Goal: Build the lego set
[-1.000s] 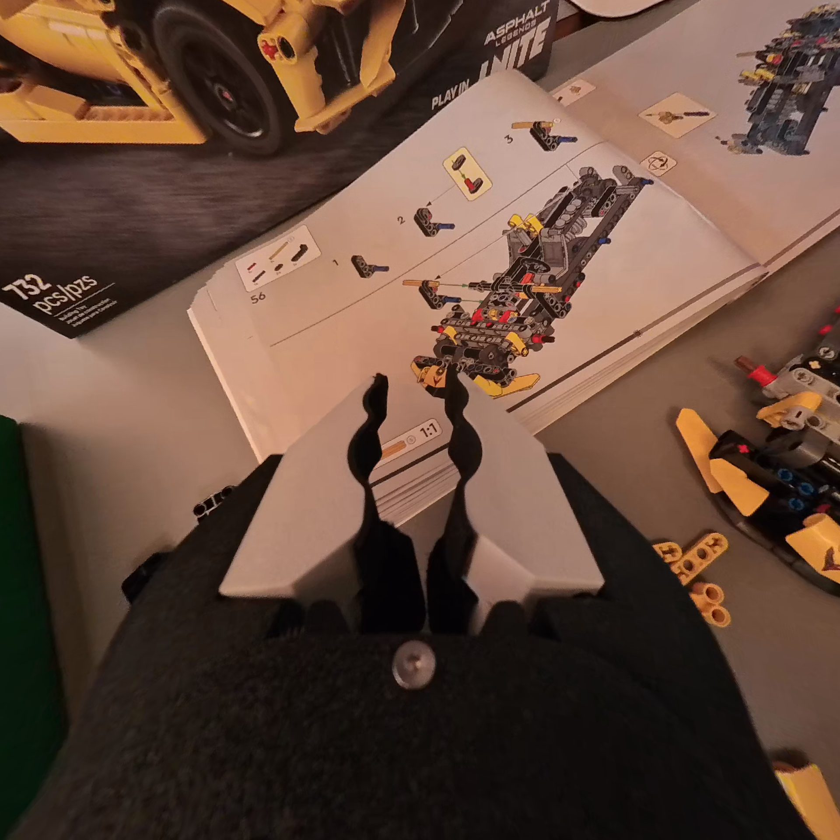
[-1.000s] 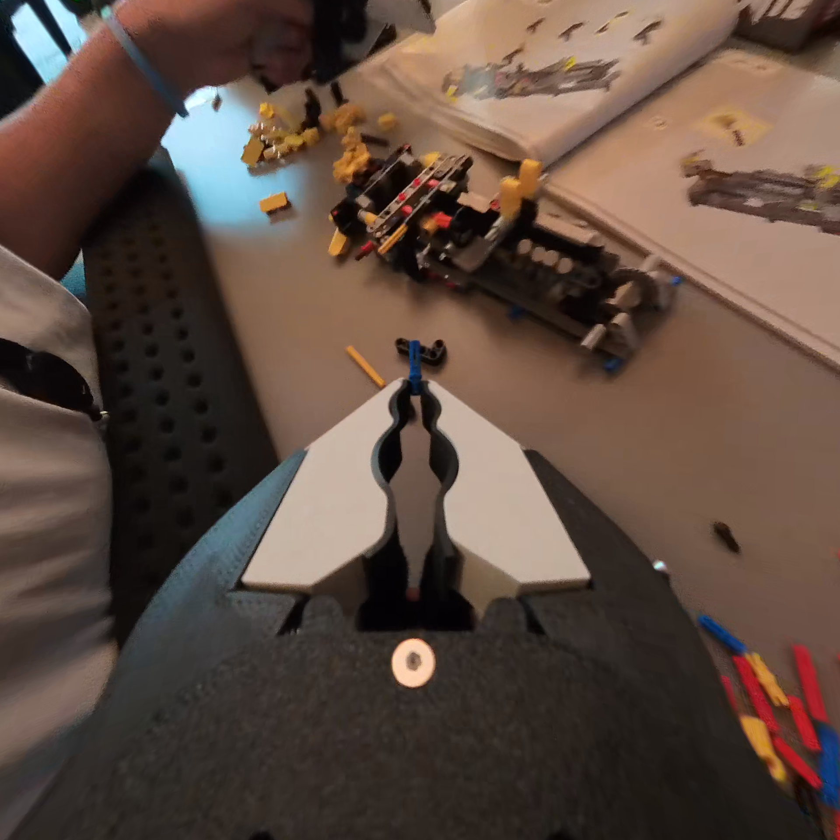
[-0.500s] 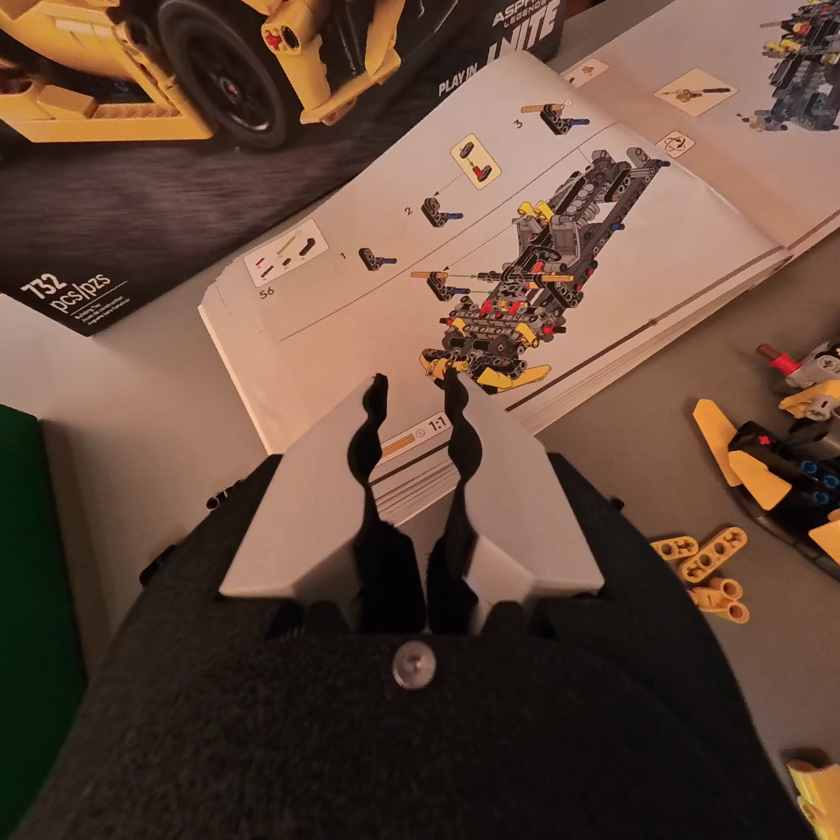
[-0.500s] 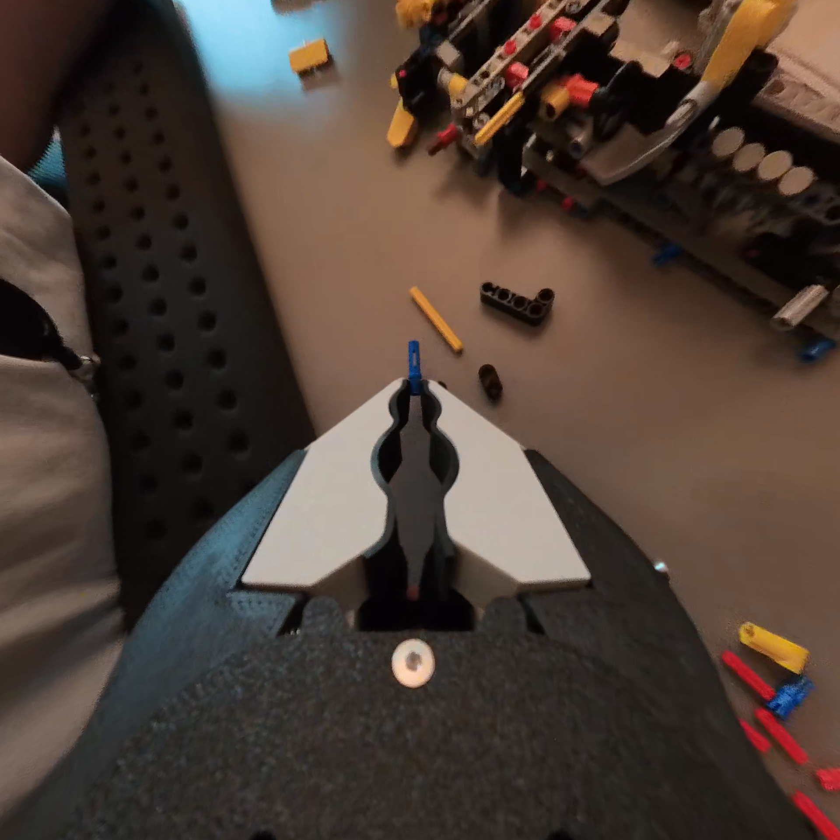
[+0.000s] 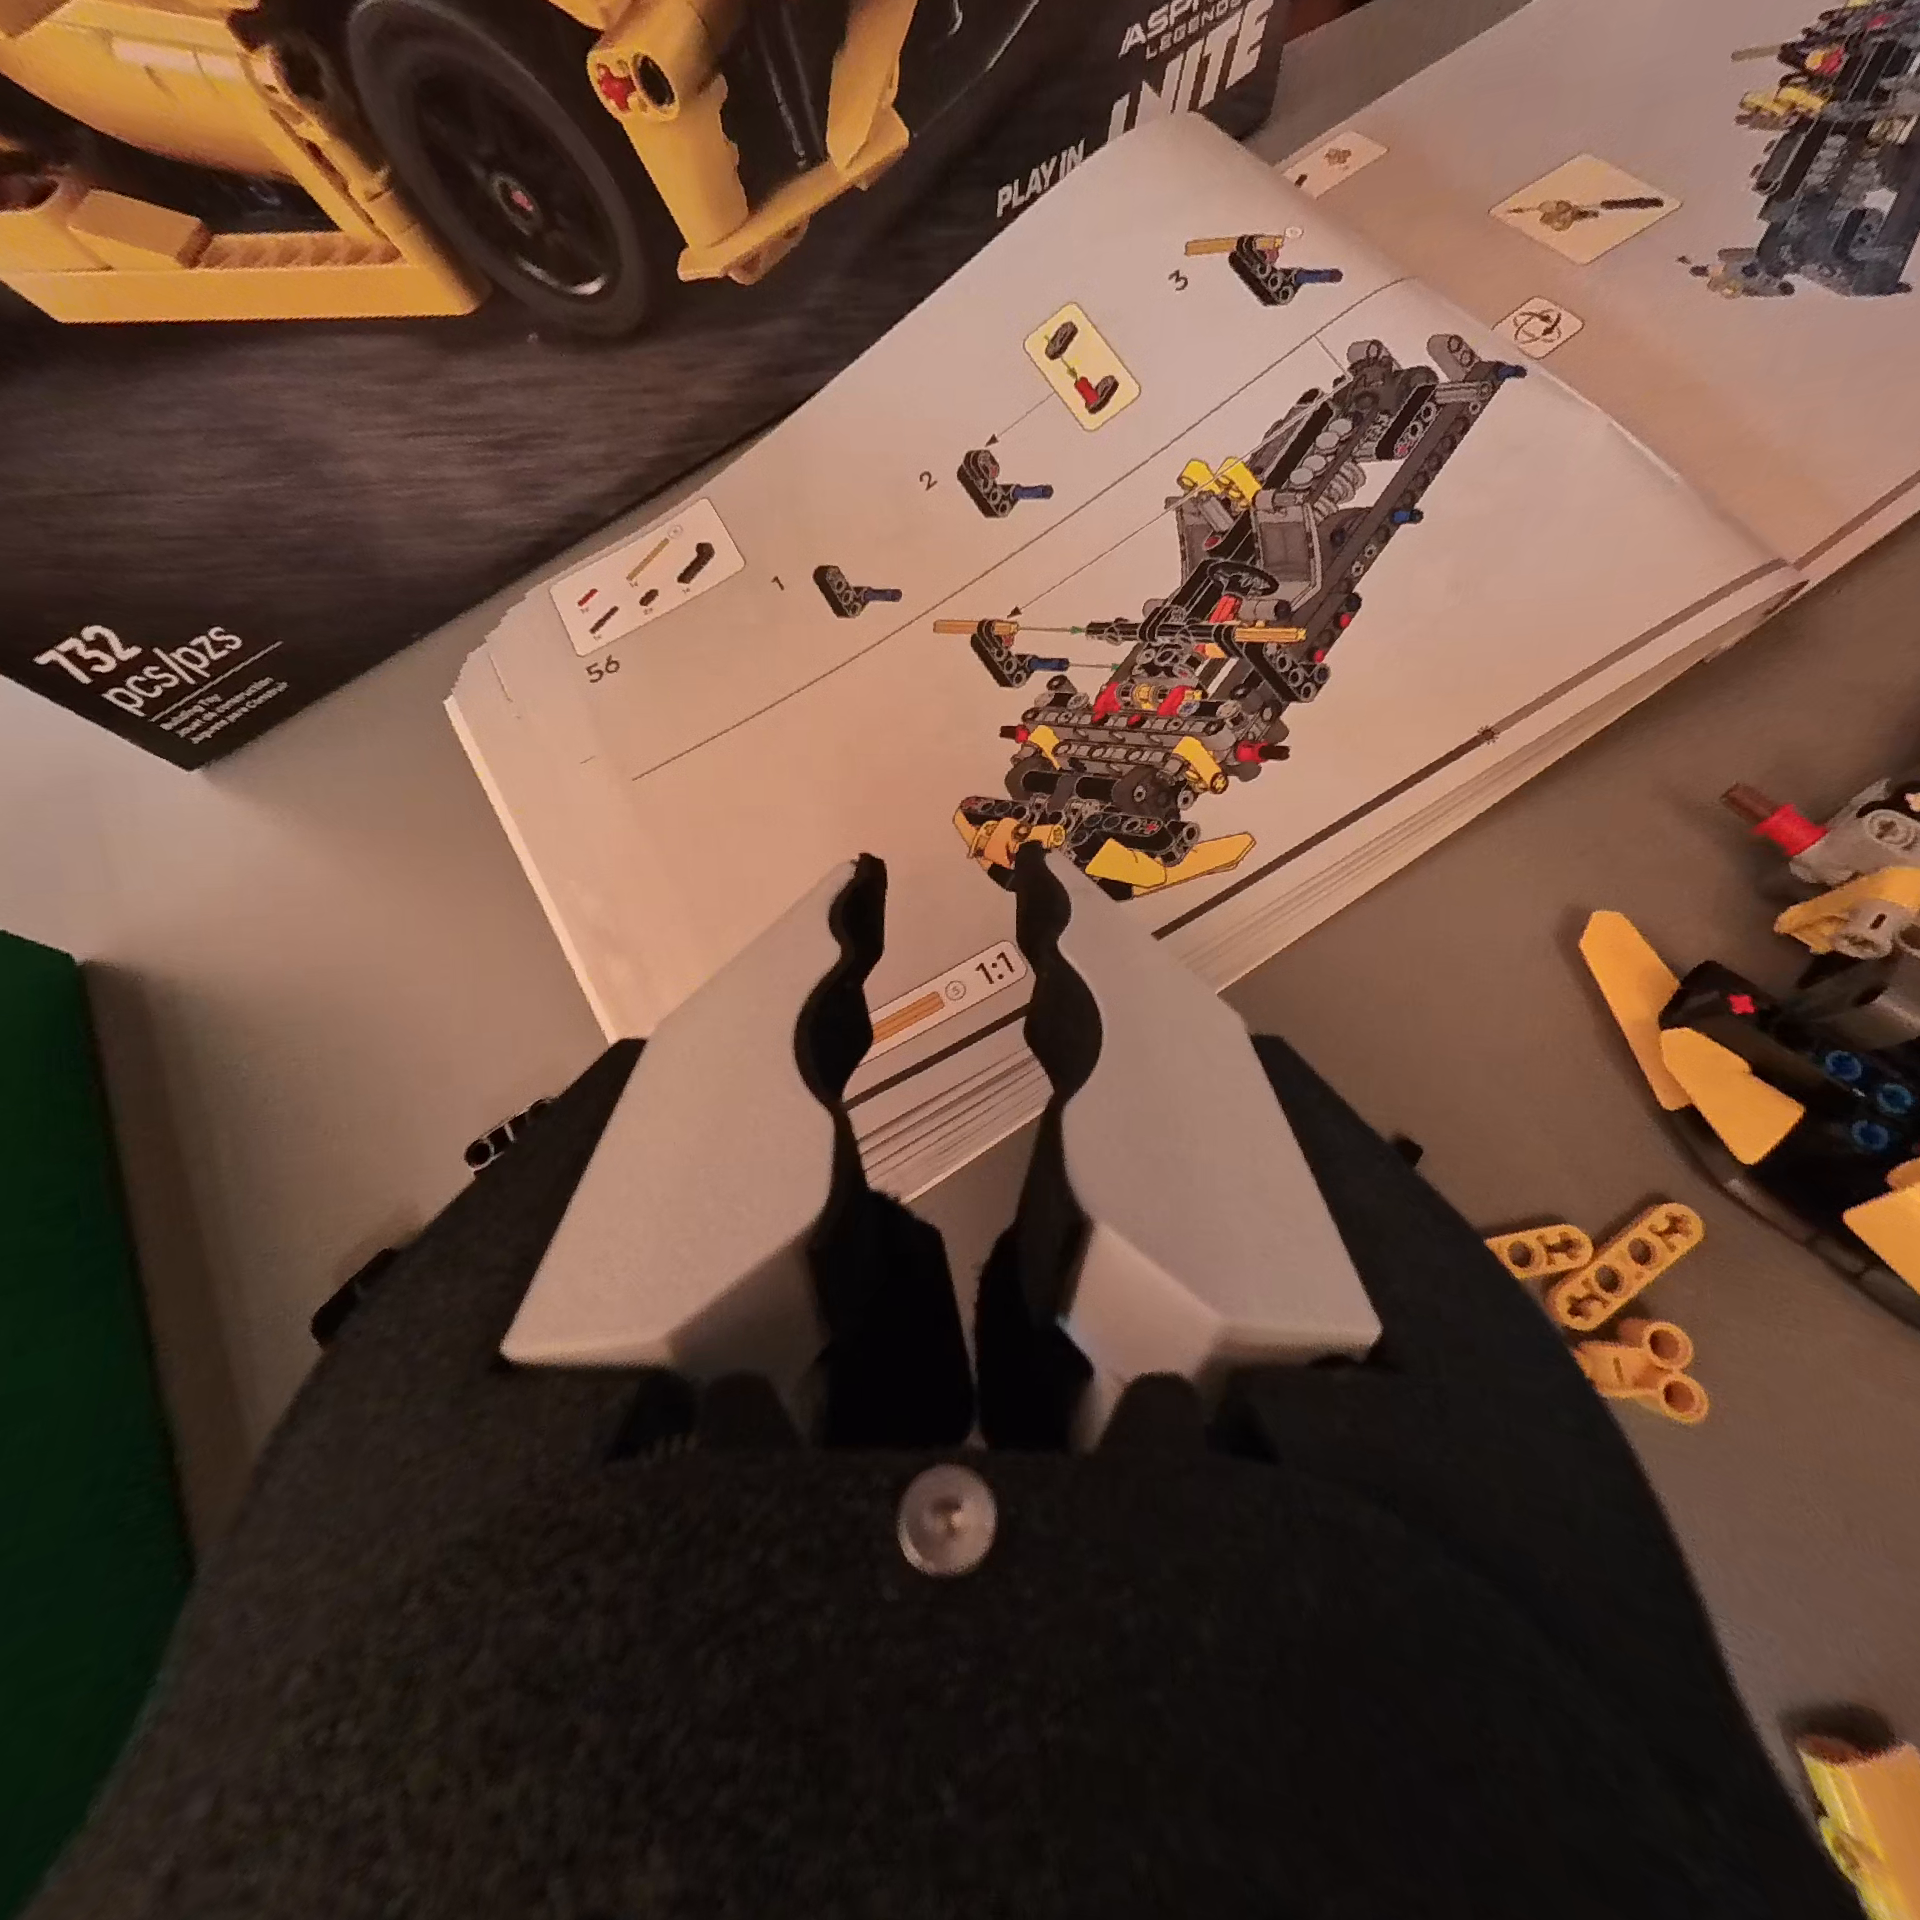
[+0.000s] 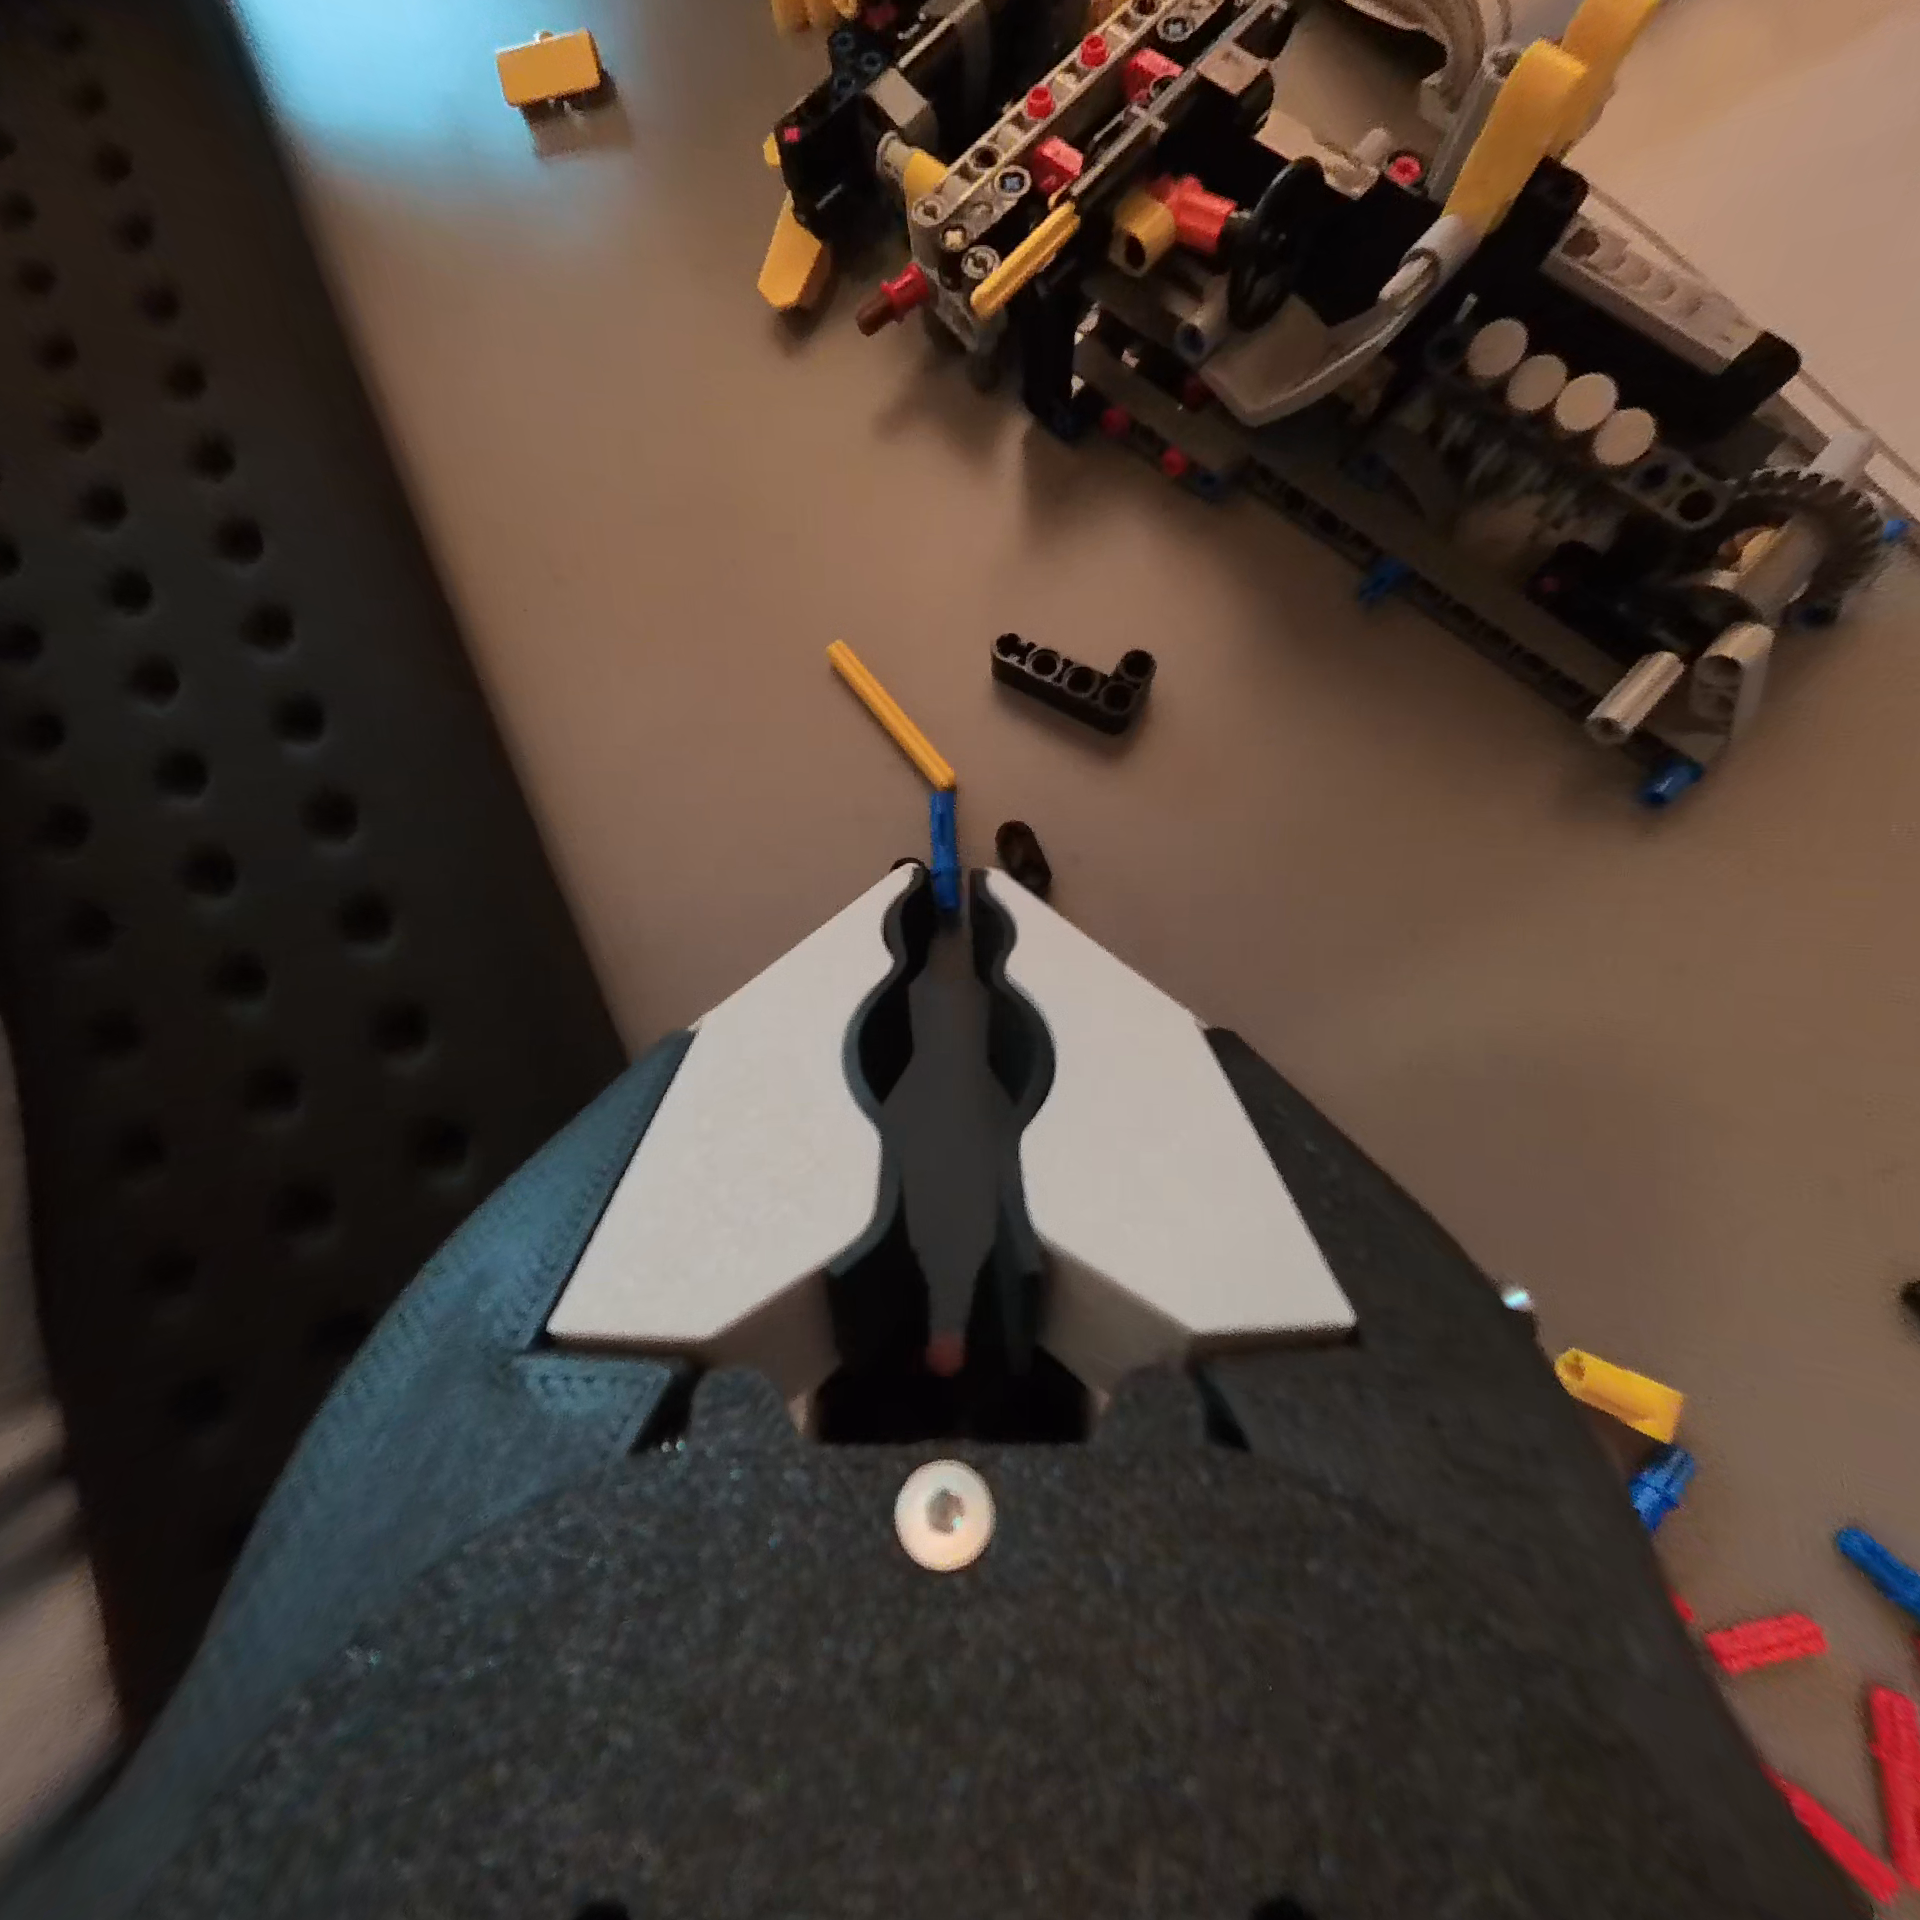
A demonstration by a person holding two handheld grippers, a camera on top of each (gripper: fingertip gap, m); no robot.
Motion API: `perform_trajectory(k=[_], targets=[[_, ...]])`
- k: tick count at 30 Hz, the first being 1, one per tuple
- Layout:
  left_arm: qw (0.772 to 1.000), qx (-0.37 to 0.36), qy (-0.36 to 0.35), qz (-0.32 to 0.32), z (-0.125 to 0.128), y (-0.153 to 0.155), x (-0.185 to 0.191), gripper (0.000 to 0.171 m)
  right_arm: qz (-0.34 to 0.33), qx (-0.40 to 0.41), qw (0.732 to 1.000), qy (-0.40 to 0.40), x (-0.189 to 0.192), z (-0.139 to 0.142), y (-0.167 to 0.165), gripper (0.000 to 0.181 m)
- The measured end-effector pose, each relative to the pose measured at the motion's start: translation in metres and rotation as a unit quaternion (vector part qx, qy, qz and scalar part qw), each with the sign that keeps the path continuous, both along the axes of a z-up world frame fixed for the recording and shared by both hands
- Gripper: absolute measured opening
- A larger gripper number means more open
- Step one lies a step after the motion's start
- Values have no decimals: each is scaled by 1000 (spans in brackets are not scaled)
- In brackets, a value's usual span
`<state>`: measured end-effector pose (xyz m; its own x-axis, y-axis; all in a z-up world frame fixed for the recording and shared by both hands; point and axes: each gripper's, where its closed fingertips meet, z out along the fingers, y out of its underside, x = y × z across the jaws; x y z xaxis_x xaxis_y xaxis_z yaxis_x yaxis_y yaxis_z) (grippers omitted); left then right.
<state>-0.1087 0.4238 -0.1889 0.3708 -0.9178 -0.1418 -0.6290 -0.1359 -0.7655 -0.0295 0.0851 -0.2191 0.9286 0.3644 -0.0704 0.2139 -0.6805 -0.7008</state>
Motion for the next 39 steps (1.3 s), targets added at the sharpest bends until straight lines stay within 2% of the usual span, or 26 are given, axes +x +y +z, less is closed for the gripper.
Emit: perform_trajectory(k=[8,12,17,20,22,26,32,39], targets=[[1000,2,-2,-2,1,-1,1,23,-13,5,1000,1,3,2,1,13],[1000,1,-5,-3,2,-2,2,23,-29,38,999,19,3,15,6,15],[1000,2,-8,-2,4,-2,2,22,-96,109,989,26,26,36,16,20],[1000,3,-8,-4,4,-3,2,22,-138,142,980,13,44,39,21,22],[1000,4,-8,-3,4,-3,2,22,-179,169,969,-1,59,42,25,19],[1000,2,-11,1,5,0,0,22,-235,233,943,-48,85,67,26,15],[1000,3,-5,1,3,0,-1,23,-234,220,947,-19,85,60,25,13],[1000,13,10,7,-2,5,-5,23,-218,209,951,-62,80,53,28,9]])
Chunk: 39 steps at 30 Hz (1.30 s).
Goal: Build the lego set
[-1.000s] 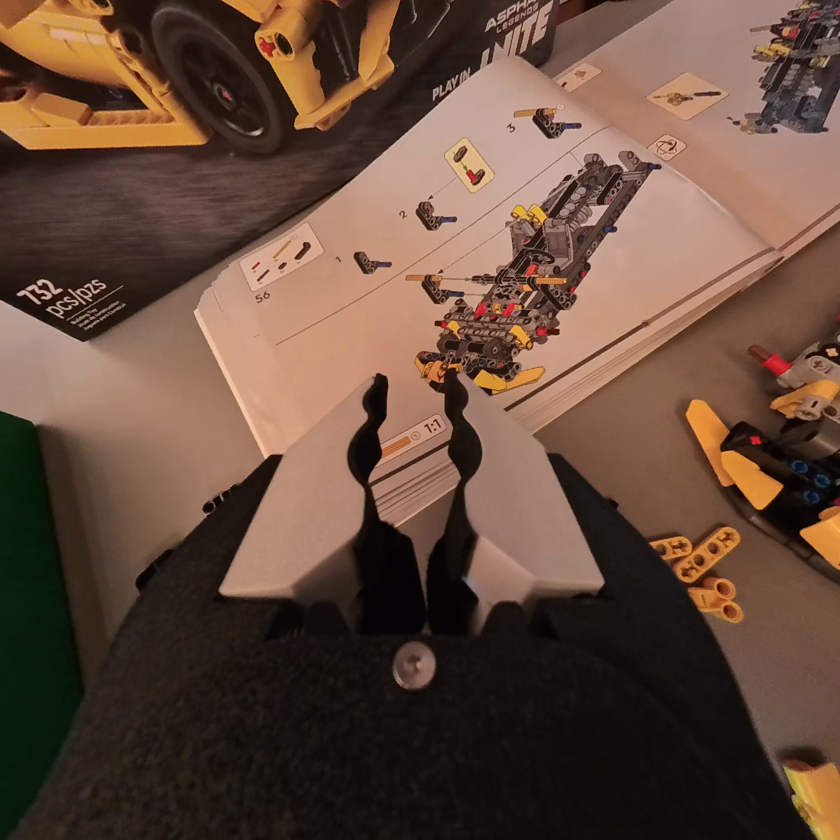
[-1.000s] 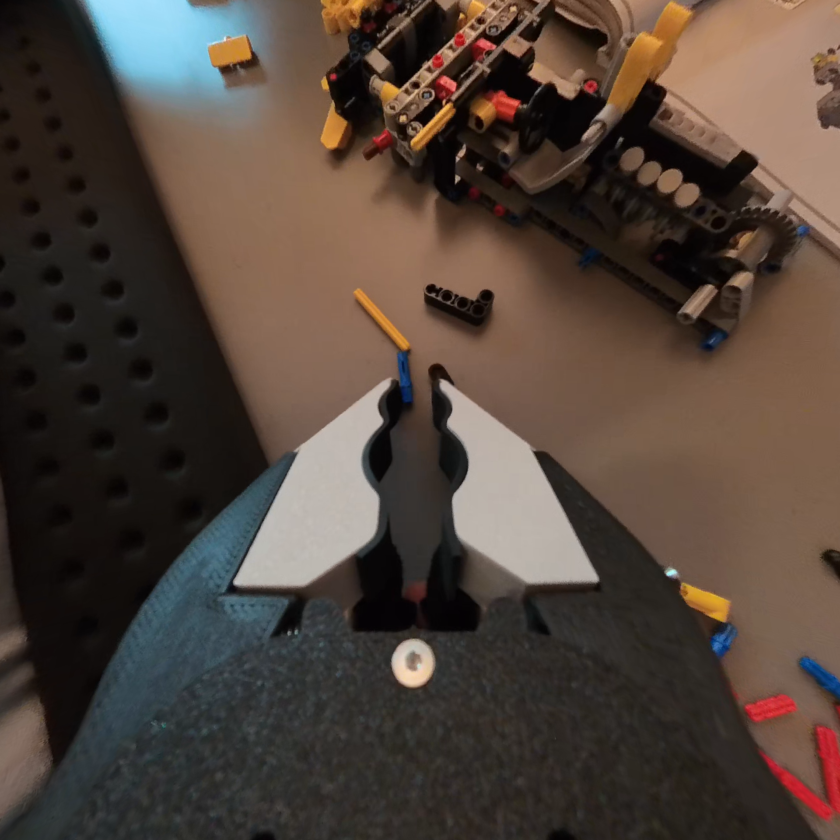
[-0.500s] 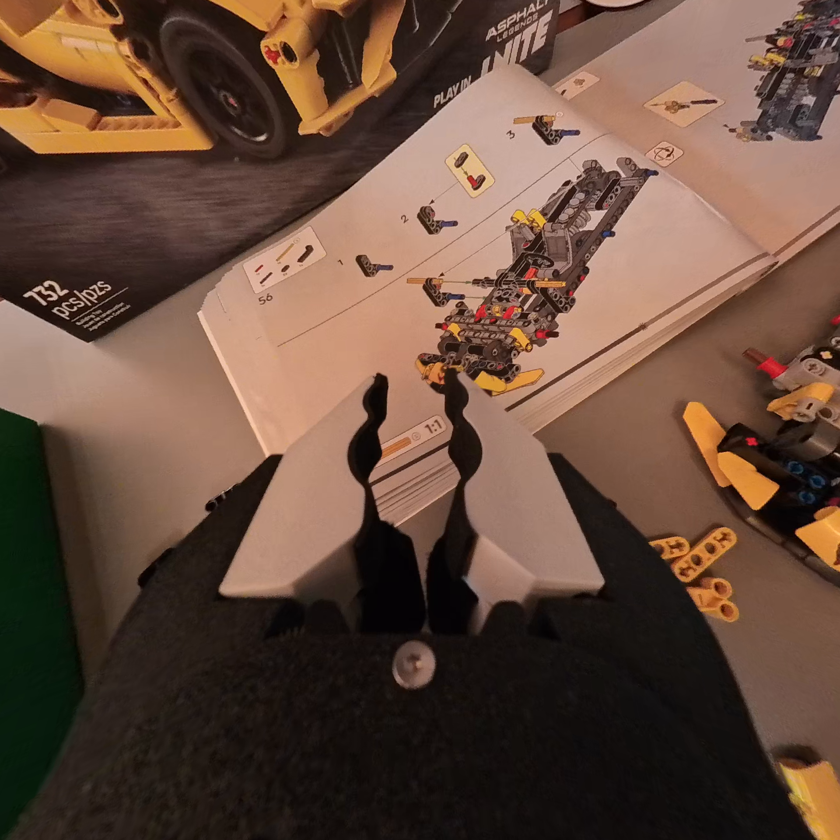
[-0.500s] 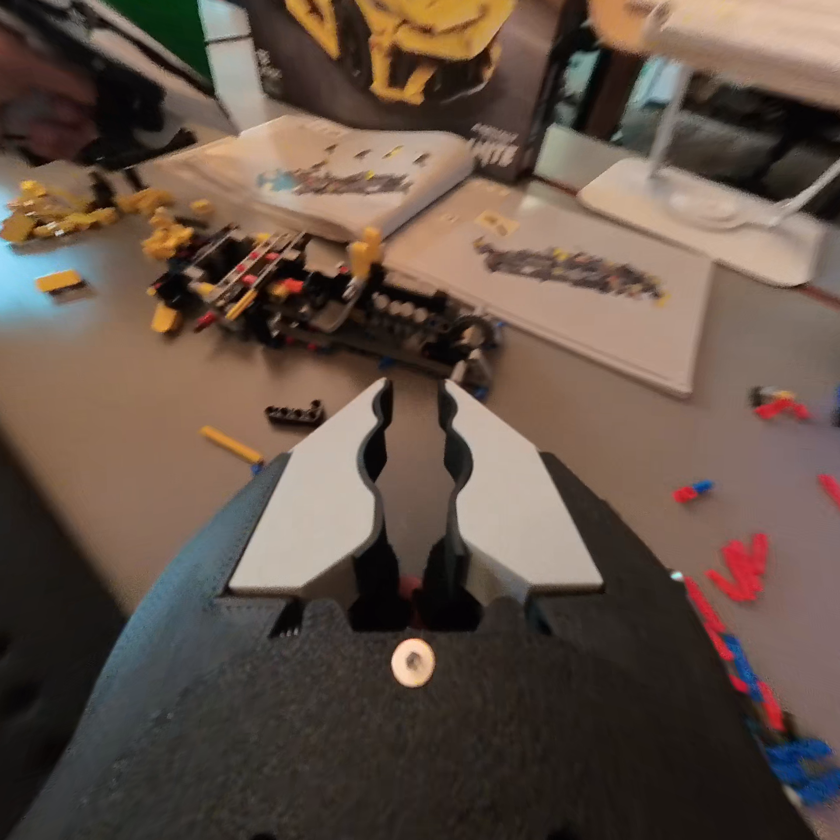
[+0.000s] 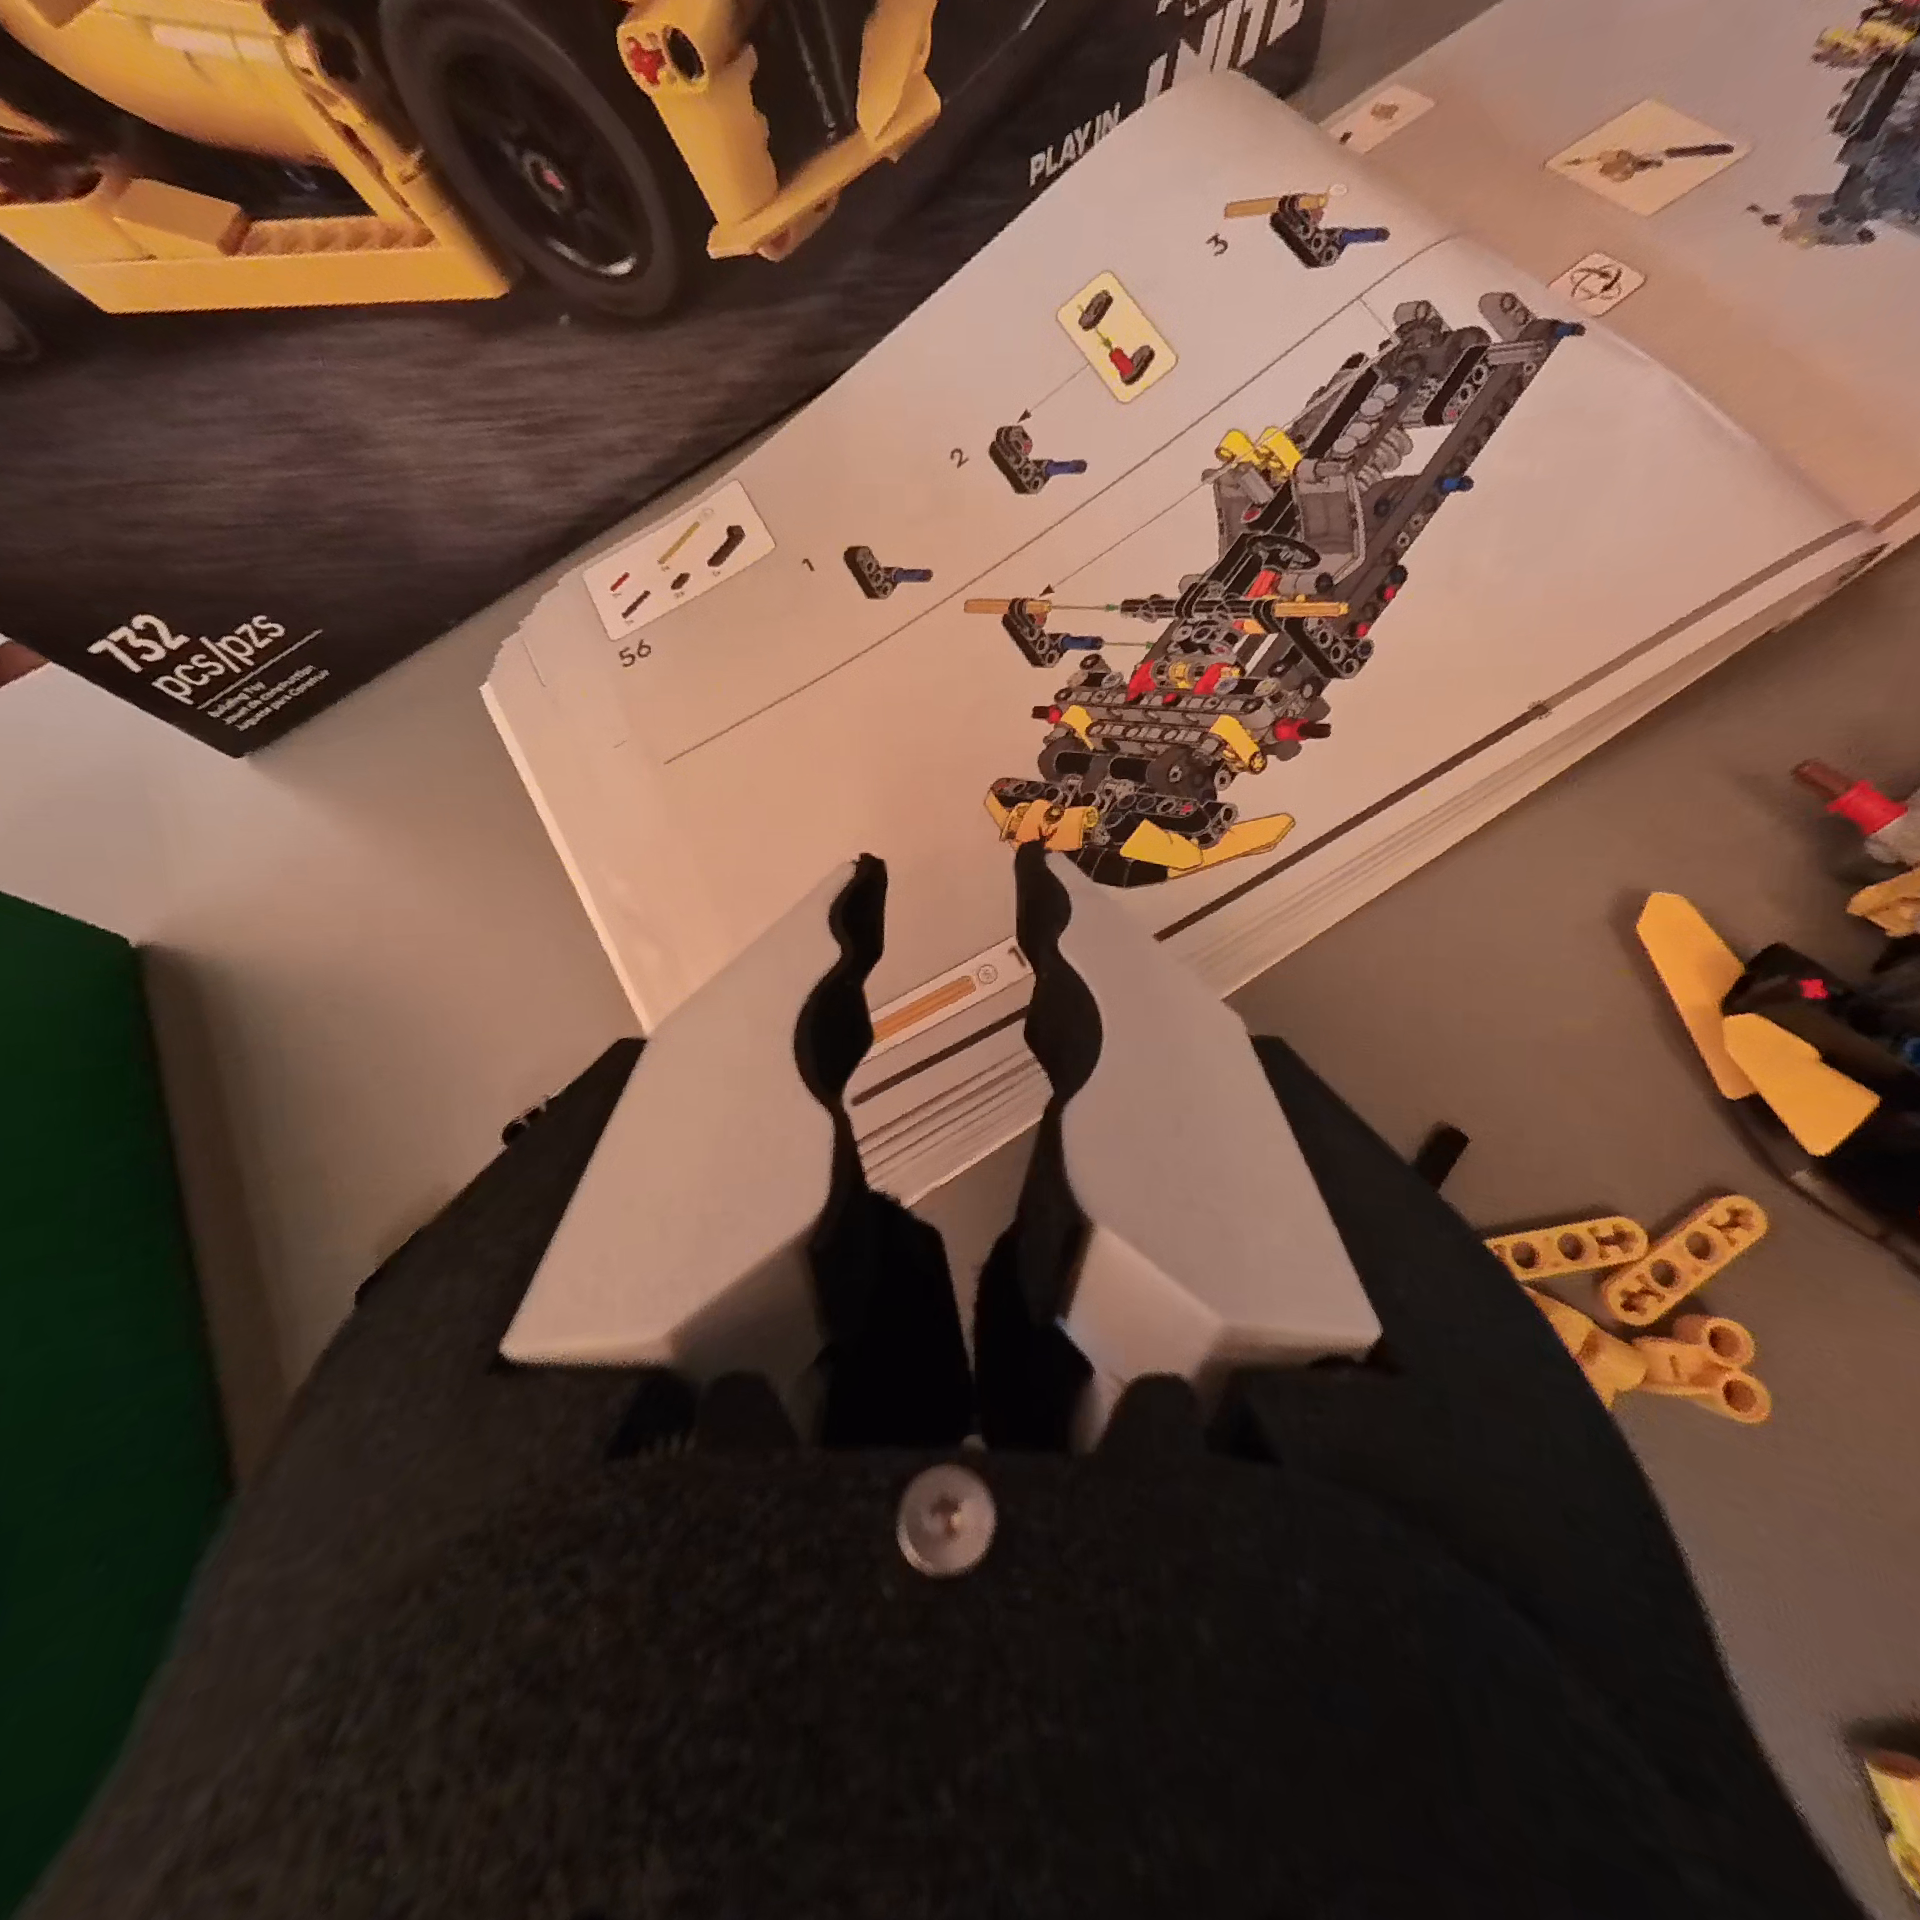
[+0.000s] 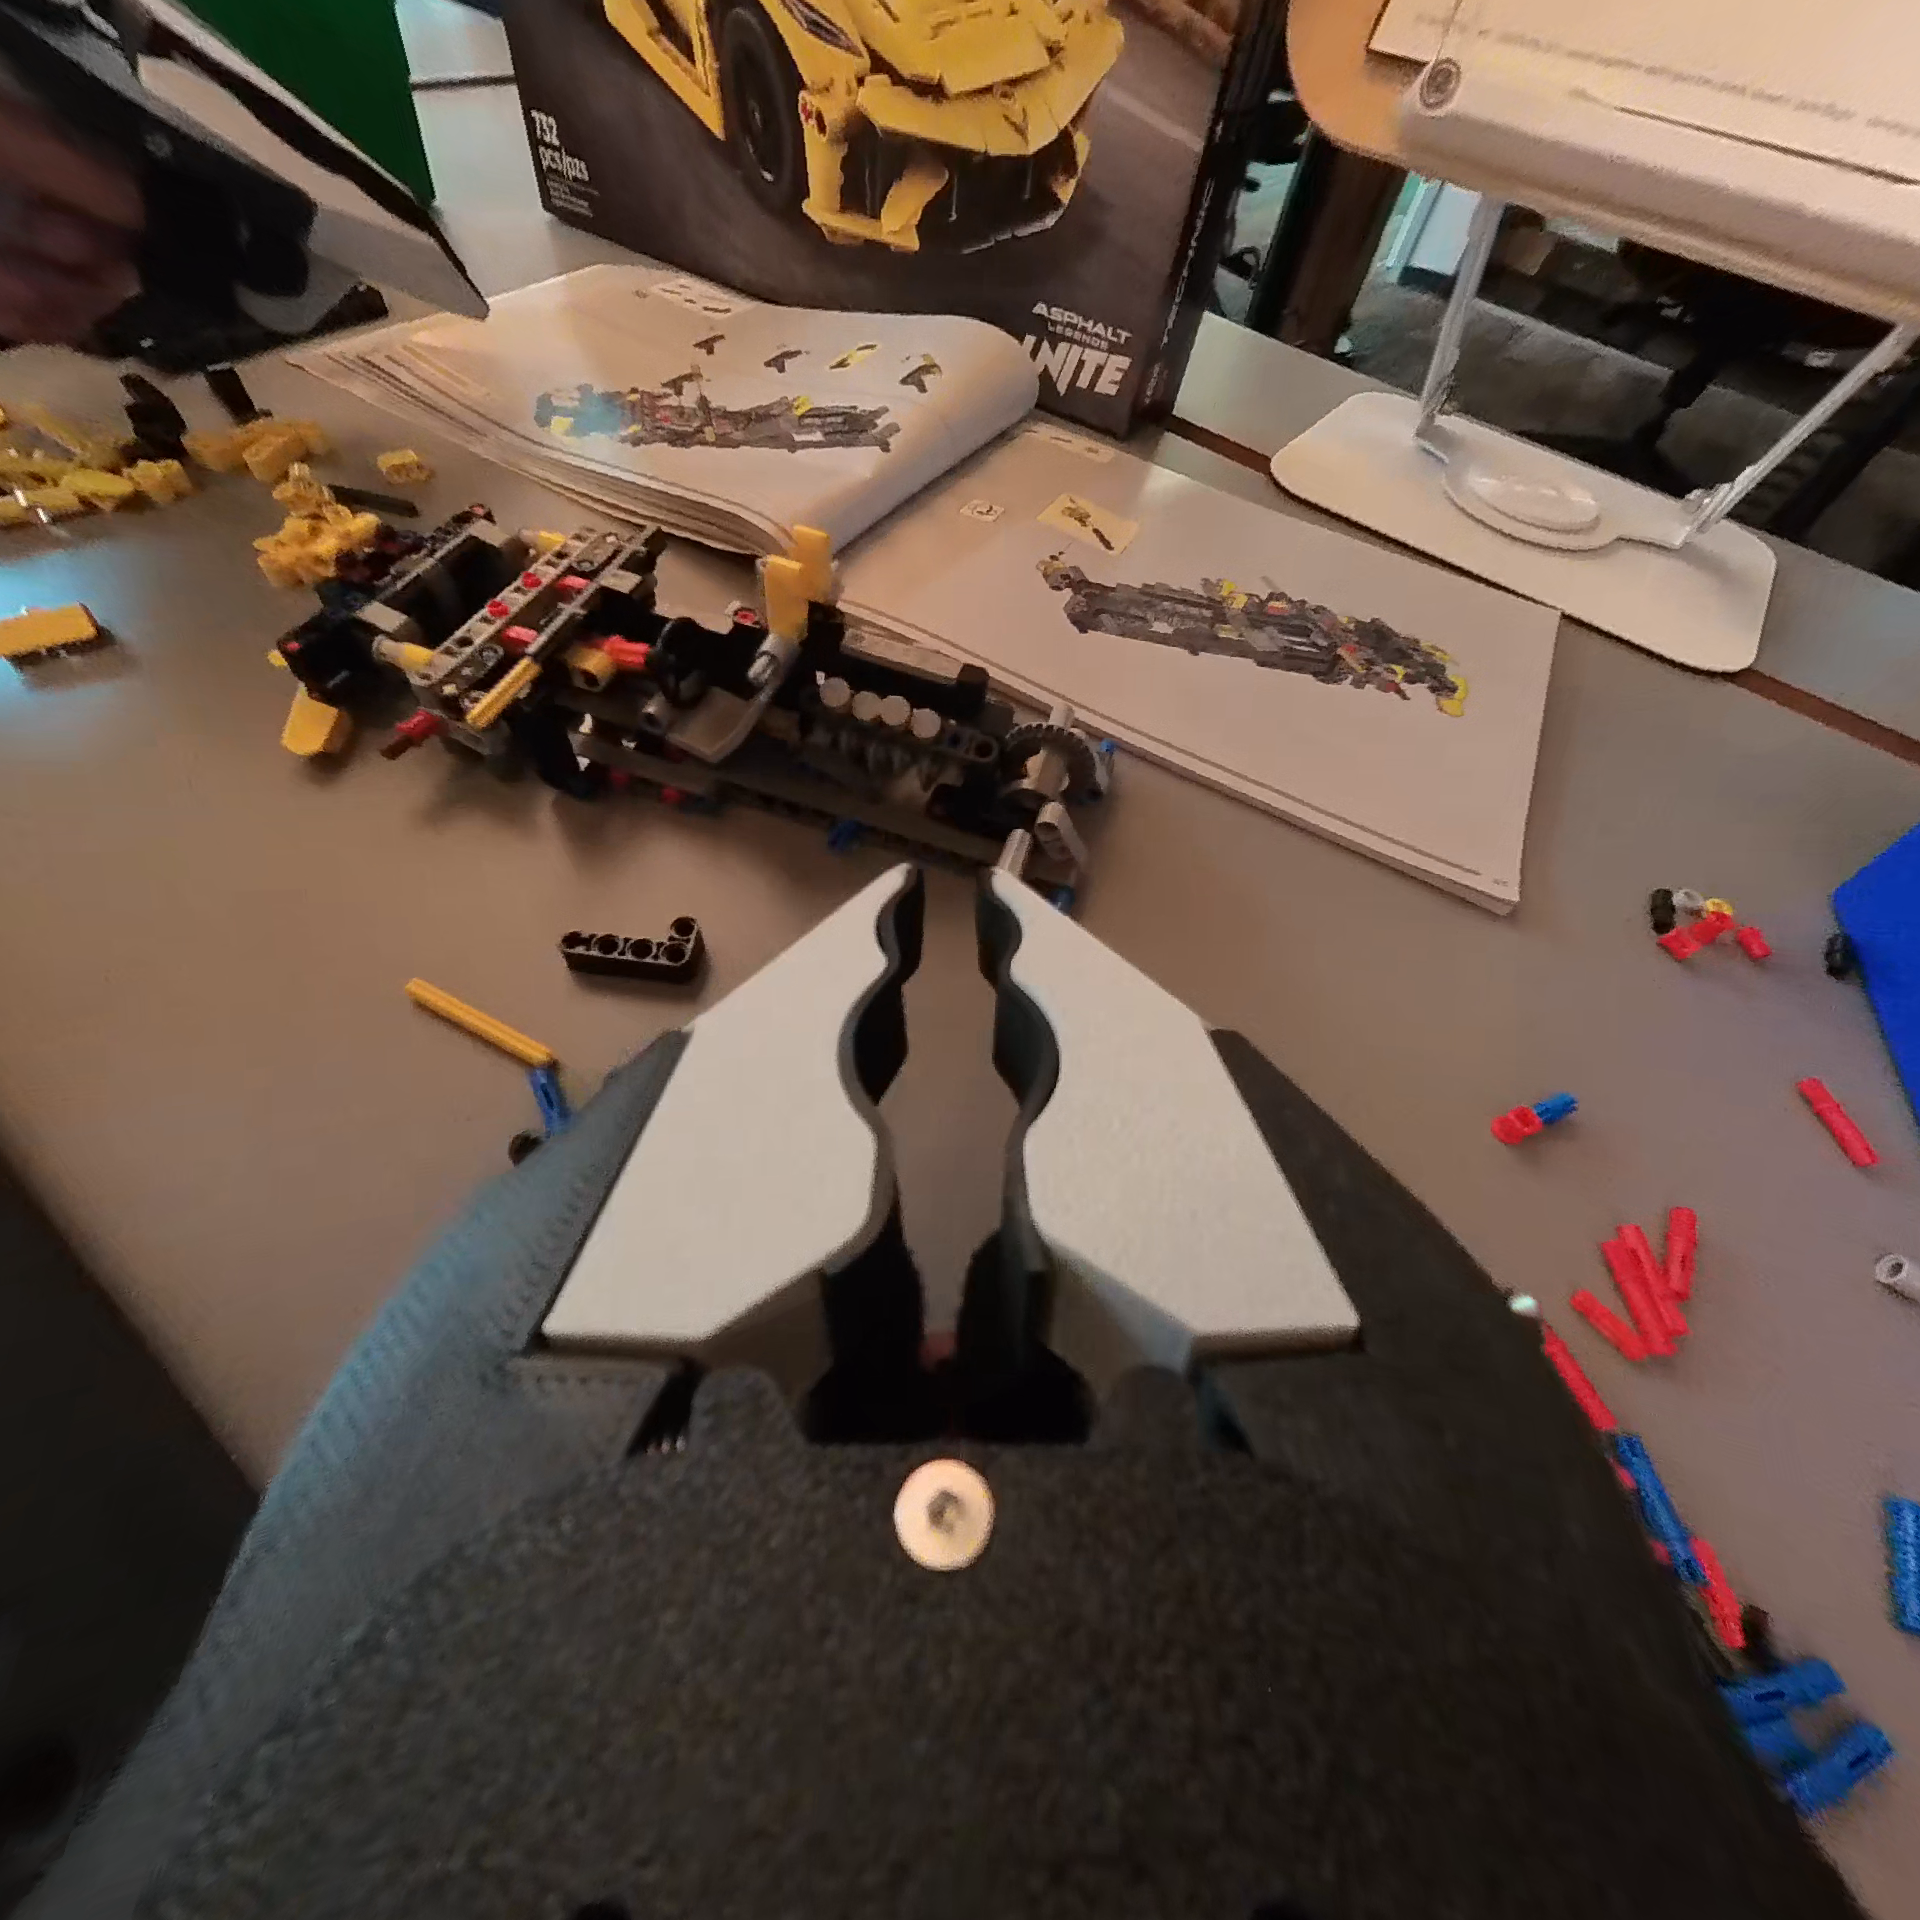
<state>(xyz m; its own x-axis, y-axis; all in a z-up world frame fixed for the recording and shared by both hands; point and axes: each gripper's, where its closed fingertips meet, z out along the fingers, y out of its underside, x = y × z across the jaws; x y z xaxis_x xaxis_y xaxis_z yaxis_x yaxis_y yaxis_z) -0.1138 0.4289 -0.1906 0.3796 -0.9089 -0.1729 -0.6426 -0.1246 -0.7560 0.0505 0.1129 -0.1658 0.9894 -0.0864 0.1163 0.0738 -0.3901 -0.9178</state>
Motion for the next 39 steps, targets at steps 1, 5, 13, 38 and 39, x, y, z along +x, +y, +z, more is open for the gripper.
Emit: perform_trajectory(k=[1,5,13,38,39], targets=[[1000,-1,-2,1,0,1,0,23,0,-6,1000,-5,0,-2,0,8],[1000,-4,-4,4,0,3,-2,23,4,-17,1000,-9,-2,-7,3,9],[1000,-4,10,10,-6,7,-5,23,-25,5,999,24,12,-2,0,14],[1000,0,15,9,-7,7,-6,23,-30,1,999,28,15,-4,0,14],[1000,0,15,9,-7,7,-6,23,-31,2,999,27,15,-4,0,14]])
